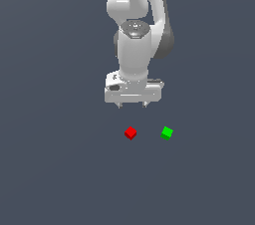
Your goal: Stack the red cube on top of the green cube.
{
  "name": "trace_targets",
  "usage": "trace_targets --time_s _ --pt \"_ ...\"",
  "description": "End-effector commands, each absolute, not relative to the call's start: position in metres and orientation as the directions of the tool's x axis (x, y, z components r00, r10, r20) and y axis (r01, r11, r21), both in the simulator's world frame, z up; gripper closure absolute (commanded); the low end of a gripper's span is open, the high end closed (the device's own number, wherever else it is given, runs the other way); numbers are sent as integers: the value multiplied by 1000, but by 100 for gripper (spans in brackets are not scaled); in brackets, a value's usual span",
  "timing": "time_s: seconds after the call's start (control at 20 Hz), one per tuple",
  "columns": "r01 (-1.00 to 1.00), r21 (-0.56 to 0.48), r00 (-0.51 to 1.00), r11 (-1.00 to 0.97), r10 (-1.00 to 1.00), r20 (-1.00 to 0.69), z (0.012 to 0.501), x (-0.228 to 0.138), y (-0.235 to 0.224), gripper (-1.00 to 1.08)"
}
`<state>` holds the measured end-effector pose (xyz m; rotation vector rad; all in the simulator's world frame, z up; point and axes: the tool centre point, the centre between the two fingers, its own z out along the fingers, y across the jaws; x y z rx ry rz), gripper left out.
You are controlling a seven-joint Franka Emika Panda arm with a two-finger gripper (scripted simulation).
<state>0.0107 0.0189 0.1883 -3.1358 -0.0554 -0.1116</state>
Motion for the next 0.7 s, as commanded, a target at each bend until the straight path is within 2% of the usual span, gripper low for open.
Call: trace_targets --time_s 0.0,0.65 --pt "35 -2 997 -999 35 71 188 11 19 -92" --pt "144 1 988 -990 143 62 172 16 16 -92"
